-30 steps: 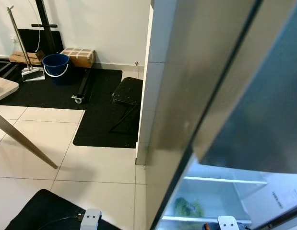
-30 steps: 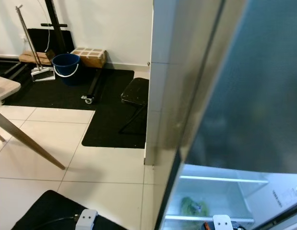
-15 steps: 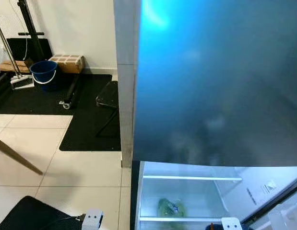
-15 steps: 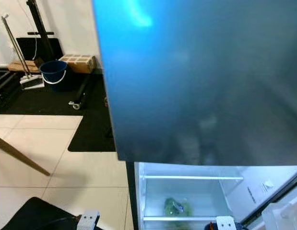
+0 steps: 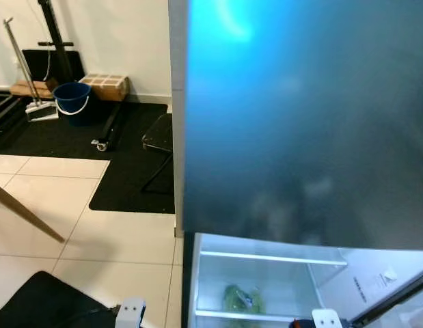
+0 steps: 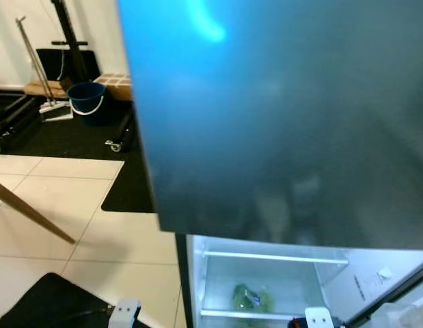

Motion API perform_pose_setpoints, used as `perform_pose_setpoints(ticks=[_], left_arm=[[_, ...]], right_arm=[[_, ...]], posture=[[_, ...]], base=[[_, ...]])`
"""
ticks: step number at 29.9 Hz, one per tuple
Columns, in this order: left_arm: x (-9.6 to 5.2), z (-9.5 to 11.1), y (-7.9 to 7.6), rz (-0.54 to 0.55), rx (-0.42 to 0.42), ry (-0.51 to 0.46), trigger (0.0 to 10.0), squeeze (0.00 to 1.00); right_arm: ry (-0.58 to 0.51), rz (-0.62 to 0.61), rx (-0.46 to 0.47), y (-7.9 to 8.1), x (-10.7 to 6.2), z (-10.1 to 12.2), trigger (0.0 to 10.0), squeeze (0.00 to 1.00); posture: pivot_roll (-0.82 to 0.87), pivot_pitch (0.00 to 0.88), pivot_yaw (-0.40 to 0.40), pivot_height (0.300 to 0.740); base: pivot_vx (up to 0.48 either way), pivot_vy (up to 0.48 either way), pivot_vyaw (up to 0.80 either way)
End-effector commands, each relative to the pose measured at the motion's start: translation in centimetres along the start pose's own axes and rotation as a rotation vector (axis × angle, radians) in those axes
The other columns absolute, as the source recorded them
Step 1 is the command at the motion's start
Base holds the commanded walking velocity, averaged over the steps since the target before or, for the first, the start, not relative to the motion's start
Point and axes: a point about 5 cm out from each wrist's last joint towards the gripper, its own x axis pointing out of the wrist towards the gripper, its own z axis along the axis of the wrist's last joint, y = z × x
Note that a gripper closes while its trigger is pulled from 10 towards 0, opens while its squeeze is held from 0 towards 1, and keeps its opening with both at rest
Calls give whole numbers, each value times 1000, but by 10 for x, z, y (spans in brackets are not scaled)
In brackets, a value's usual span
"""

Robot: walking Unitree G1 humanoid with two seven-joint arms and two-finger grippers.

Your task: Restocking fridge

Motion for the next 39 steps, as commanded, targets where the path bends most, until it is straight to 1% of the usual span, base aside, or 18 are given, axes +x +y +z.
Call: perform_pose_setpoints(ticks=[1,2,3,6,9,15,18,20,21,23,25,26,27,28,30,33,37,39], left_arm=[[-1,-5,0,9,-2,18,10000,0],[-1,-5,0,9,-2,18,10000,0],[0,0,-1,-15,10,-3,10000,0],[1,9,-3,-49,35,-38,10000,0],[2,15,-4,-67,53,-61,10000,0],[6,47,-15,-177,203,-162,10000,0],[6,55,-19,-206,235,-190,10000,0],[6,63,-23,-246,283,-216,10000,0],[6,63,-23,-246,283,-216,10000,0],[6,71,-29,-299,344,-241,10000,0],[6,73,-31,-316,364,-248,10000,0],[6,79,-37,-365,397,-271,10000,0],[6,79,-37,-365,397,-271,10000,0],[5,83,-41,-410,418,-288,10000,0],[5,84,-43,-426,424,-293,10000,0],[4,88,-47,-482,453,-309,10000,0],[2,90,-47,-495,460,-316,10000,0],[1,82,-42,-485,460,-290,10000,0]], right_arm=[[-39,23,-45,1,1,7,10000,0],[-39,23,-45,1,1,7,10000,0],[-82,53,-61,2,2,16,10000,0],[-142,90,-60,1,3,30,10000,0],[-172,107,-53,1,3,37,10000,0],[-295,216,11,1,2,63,10000,0],[-313,248,27,0,1,65,10000,0],[-324,282,56,-1,0,66,10000,0],[-324,282,56,-1,0,66,10000,0],[-341,312,105,-6,-1,66,10000,0],[-349,324,126,-8,-2,66,10000,0],[-362,316,180,-15,-3,68,10000,0],[-362,316,180,-15,-3,68,10000,0],[-373,310,204,-20,-3,70,10000,0],[-377,311,207,-21,-3,71,10000,0],[-405,312,264,-27,-4,77,10000,0],[-416,308,275,-32,-4,81,10000,0],[-416,308,282,-34,-5,80,10000,0]], posture=[[77,0,-43,740],[77,0,-43,740],[80,0,-44,740],[80,0,-45,740],[79,0,-45,740],[74,0,-44,740],[74,0,-44,740],[78,0,-44,740],[78,0,-44,740],[78,0,-43,740],[79,0,-43,740],[79,0,-42,740],[79,0,-42,740],[75,0,-38,740],[75,0,-38,740],[74,0,-39,740],[75,0,-38,740],[75,0,-35,740]], base=[[0,0,0],[0,0,0],[0,0,0],[0,0,0],[0,0,0],[0,0,0],[0,0,0],[0,0,0],[0,0,0],[0,0,0],[0,0,0],[0,0,0],[0,0,0],[0,0,0],[0,0,0],[0,0,0],[0,0,0],[0,0,0]])
